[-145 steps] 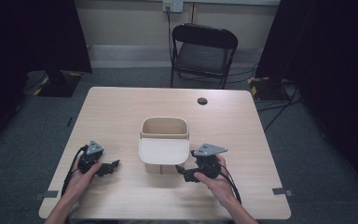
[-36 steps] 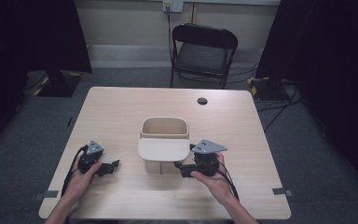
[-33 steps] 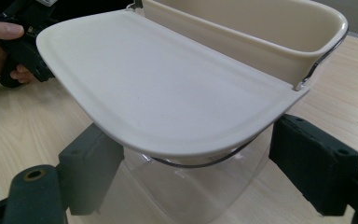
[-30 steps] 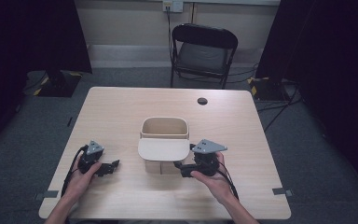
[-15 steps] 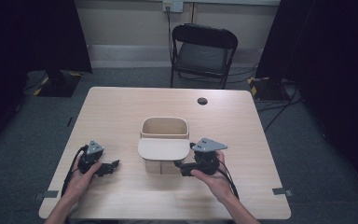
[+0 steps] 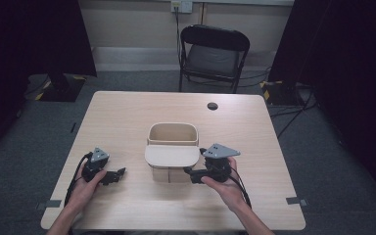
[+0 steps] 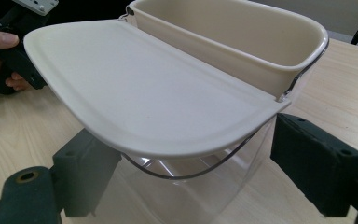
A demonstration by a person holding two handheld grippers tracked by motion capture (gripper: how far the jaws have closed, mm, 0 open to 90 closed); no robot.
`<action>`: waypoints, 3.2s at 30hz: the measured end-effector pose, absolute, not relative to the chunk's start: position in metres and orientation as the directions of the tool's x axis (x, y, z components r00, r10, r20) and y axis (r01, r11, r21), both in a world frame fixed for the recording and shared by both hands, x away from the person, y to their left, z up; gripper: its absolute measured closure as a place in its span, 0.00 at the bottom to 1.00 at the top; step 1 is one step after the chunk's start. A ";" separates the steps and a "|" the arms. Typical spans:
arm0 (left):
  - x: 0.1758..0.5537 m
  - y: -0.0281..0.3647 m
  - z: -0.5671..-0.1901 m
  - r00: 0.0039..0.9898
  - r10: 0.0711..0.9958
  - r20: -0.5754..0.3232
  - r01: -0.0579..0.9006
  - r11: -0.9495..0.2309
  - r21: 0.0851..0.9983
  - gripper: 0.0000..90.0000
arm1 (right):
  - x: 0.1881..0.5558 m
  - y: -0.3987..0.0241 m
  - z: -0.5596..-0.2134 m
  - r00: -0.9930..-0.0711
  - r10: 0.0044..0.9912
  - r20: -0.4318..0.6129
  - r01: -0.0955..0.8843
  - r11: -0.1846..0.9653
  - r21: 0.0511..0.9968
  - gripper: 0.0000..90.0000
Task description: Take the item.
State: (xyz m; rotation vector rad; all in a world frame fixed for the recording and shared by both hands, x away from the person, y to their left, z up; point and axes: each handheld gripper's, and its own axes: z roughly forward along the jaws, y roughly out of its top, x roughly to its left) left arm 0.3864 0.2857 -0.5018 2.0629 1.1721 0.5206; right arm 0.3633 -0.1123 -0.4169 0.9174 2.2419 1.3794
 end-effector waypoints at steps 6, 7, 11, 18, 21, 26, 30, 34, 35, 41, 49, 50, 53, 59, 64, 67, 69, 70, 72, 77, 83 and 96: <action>0.386 0.286 -0.502 0.510 0.860 0.005 0.580 -0.348 0.737 0.16 | 0.364 -0.112 -0.415 -0.730 0.682 0.037 0.336 0.312 0.889 0.17; 0.386 0.286 -0.502 0.510 0.860 0.005 0.580 -0.348 0.737 0.16 | 0.364 -0.112 -0.415 -0.730 0.682 0.039 0.336 0.309 0.889 0.17; 0.386 0.286 -0.502 0.511 0.860 0.005 0.580 -0.348 0.737 0.16 | 0.364 -0.112 -0.414 -0.729 0.684 0.036 0.334 0.309 0.891 0.18; 0.386 0.286 -0.502 0.510 0.860 0.004 0.580 -0.348 0.737 0.16 | 0.366 -0.112 -0.413 -0.727 0.685 0.052 0.343 0.296 0.891 0.18; 0.386 0.286 -0.502 0.510 0.860 0.004 0.580 -0.348 0.737 0.16 | 0.368 -0.112 -0.412 -0.728 0.684 0.054 0.342 0.293 0.893 0.19; 0.386 0.286 -0.502 0.510 0.860 0.004 0.580 -0.348 0.737 0.16 | 0.369 -0.112 -0.412 -0.724 0.687 0.057 0.346 0.291 0.892 0.19; 0.386 0.286 -0.502 0.510 0.860 0.003 0.580 -0.347 0.737 0.16 | 0.370 -0.112 -0.412 -0.721 0.690 0.058 0.342 0.283 0.896 0.19; 0.386 0.286 -0.502 0.510 0.860 0.004 0.580 -0.348 0.737 0.16 | 0.370 -0.112 -0.411 -0.723 0.688 0.056 0.340 0.284 0.896 0.19; 0.386 0.286 -0.502 0.510 0.860 0.005 0.580 -0.348 0.737 0.16 | 0.370 -0.112 -0.411 -0.723 0.689 0.056 0.340 0.284 0.897 0.19; 0.386 0.286 -0.502 0.510 0.860 0.004 0.580 -0.348 0.737 0.16 | 0.371 -0.111 -0.409 -0.724 0.688 0.053 0.334 0.282 0.899 0.20; 0.386 0.286 -0.502 0.510 0.860 0.004 0.580 -0.348 0.736 0.16 | 0.373 -0.110 -0.407 -0.724 0.688 0.056 0.331 0.275 0.903 0.19; 0.386 0.286 -0.502 0.510 0.860 0.004 0.580 -0.348 0.737 0.16 | 0.374 -0.110 -0.406 -0.724 0.688 0.057 0.332 0.274 0.903 0.19; 0.386 0.286 -0.502 0.510 0.860 0.005 0.580 -0.348 0.737 0.16 | 0.374 -0.110 -0.406 -0.724 0.688 0.053 0.328 0.275 0.904 0.20; 0.386 0.286 -0.502 0.510 0.860 0.004 0.580 -0.347 0.737 0.16 | 0.374 -0.111 -0.403 -0.726 0.685 0.052 0.325 0.276 0.905 0.20; 0.386 0.286 -0.502 0.510 0.860 0.004 0.580 -0.347 0.737 0.16 | 0.374 -0.111 -0.403 -0.727 0.684 0.051 0.322 0.275 0.906 0.20; 0.386 0.286 -0.502 0.510 0.860 0.004 0.580 -0.348 0.737 0.16 | 0.374 -0.111 -0.402 -0.725 0.686 0.053 0.318 0.266 0.910 0.21; 0.386 0.286 -0.502 0.510 0.860 0.004 0.580 -0.347 0.737 0.16 | 0.374 -0.110 -0.402 -0.725 0.687 0.053 0.315 0.262 0.912 0.21; 0.386 0.286 -0.502 0.510 0.860 0.004 0.580 -0.348 0.737 0.16 | 0.374 -0.110 -0.402 -0.724 0.687 0.052 0.315 0.263 0.912 0.21; 0.386 0.286 -0.502 0.510 0.860 0.004 0.580 -0.348 0.736 0.16 | 0.375 -0.110 -0.401 -0.724 0.688 0.050 0.314 0.264 0.912 0.21; 0.386 0.286 -0.502 0.510 0.860 0.005 0.580 -0.348 0.736 0.16 | 0.375 -0.110 -0.402 -0.725 0.686 0.051 0.313 0.263 0.913 0.21; 0.386 0.286 -0.502 0.510 0.860 0.004 0.580 -0.348 0.737 0.16 | 0.375 -0.110 -0.400 -0.729 0.683 0.051 0.311 0.263 0.914 0.22; 0.386 0.286 -0.502 0.510 0.860 0.005 0.580 -0.348 0.736 0.16 | 0.377 -0.107 -0.400 -0.739 0.671 0.060 0.311 0.261 0.914 0.22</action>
